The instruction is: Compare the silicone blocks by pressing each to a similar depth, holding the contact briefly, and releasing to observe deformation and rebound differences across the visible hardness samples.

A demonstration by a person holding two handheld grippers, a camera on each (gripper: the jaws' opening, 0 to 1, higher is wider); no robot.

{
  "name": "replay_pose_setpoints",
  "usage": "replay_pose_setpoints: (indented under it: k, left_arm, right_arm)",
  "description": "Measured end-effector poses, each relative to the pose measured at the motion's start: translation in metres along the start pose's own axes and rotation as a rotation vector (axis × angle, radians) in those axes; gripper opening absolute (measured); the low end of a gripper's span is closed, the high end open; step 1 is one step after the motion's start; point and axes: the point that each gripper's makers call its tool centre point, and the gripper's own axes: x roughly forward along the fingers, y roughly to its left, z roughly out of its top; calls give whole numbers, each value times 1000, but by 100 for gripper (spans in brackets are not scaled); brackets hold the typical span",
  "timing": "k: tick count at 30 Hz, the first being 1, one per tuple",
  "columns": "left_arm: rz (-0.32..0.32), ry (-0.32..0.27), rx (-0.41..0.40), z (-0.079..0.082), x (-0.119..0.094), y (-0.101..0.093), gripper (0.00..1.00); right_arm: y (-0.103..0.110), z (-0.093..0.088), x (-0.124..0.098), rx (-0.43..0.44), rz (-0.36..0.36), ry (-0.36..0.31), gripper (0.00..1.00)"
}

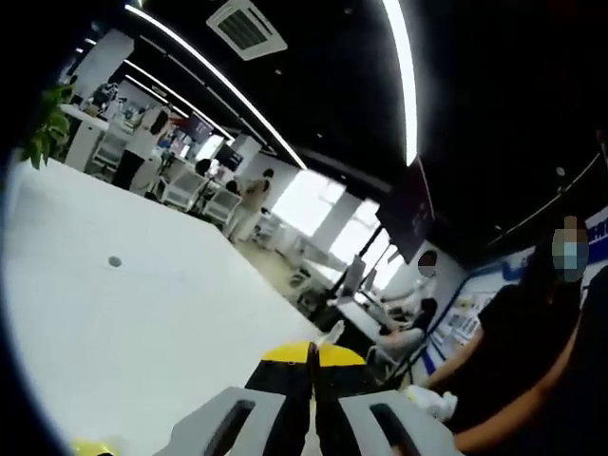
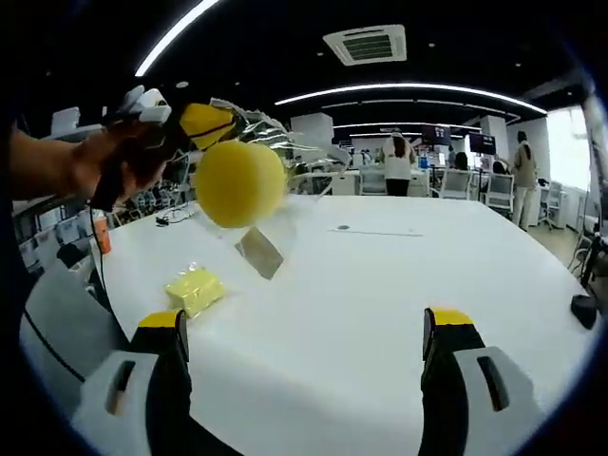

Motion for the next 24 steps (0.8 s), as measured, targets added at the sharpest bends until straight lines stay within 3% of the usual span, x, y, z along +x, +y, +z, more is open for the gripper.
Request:
replay_pose_setpoints:
  k: [10,13,24]
  left_arm:
    - [10,7,-57,-17,4,12,0]
    - [17,10,-77,-24,6,18,0]
    - [35,64,-113,-54,13,31,0]
  right_arm:
    - [-2,-2,-1,-1,-11,8,96]
    - [-1,-6,0,-9,-10,37,96]
    - [-1,-8,2,-14,-7,50,96]
